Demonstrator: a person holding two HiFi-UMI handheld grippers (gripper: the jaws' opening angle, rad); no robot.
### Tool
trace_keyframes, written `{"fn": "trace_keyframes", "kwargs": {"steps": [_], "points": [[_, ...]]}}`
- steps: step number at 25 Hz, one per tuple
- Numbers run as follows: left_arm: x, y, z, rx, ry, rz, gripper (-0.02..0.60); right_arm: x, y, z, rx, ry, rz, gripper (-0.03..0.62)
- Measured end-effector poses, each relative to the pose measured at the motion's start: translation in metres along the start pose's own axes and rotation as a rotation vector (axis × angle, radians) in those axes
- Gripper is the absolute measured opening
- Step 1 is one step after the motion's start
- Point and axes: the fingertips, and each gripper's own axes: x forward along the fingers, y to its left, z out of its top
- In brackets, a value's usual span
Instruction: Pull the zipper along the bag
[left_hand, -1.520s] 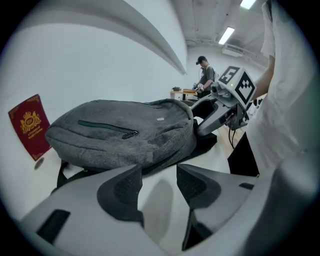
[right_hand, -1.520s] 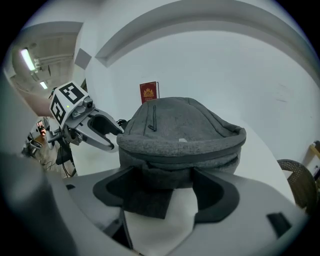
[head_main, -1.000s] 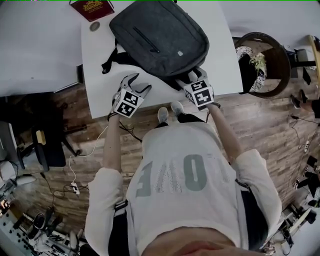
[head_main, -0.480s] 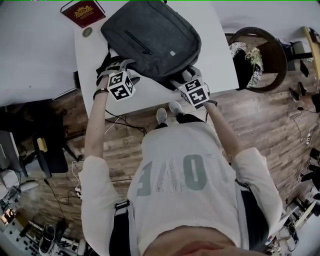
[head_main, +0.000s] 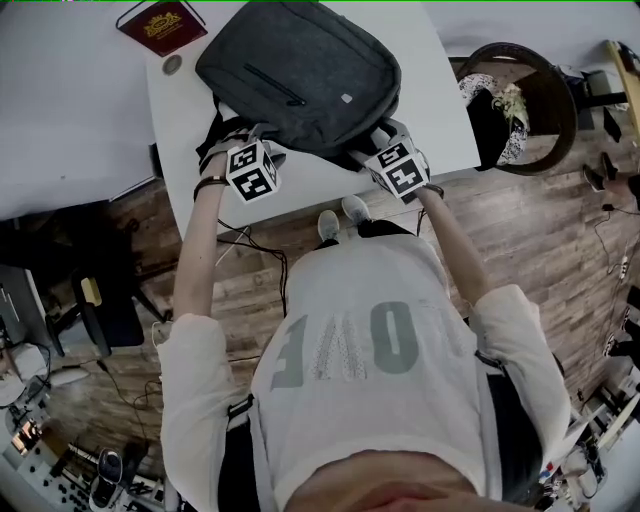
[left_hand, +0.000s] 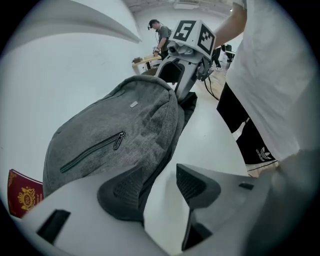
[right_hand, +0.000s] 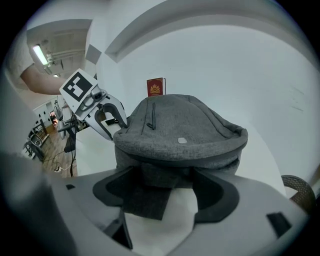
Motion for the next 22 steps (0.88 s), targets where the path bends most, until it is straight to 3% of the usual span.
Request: {"fn": "trace_keyframes", "kwargs": {"steps": [3, 8, 18, 20, 22], "points": [[-0.001, -0.01, 0.009, 0.005, -0.002, -0.008, 0.184, -0.003, -0.008, -0.004, -0.045, 0.03, 0.035, 0.373], [-0.003, -0.025, 0.022, -0.069, -0.067, -0.022, 0.186, 0.003, -0.025, -0.002, -0.146, 0.088, 0.114, 0.373], [-0.001, -0.046, 0.05, -0.178, -0.113, -0.014, 0.186, 0.027, -0.062, 0.015, -0.303, 0.213, 0.225, 0.376], [-0.001, -0.039, 0.052, -0.255, -0.151, 0.007, 0.184, 0.031, -0.066, 0.016, -0.283, 0.214, 0.234, 0.376], [-0.006, -0.028, 0.053, -0.435, -0.251, 0.031, 0.171, 0.033, -0.068, 0.015, -0.251, 0.205, 0.242, 0.377]]}}
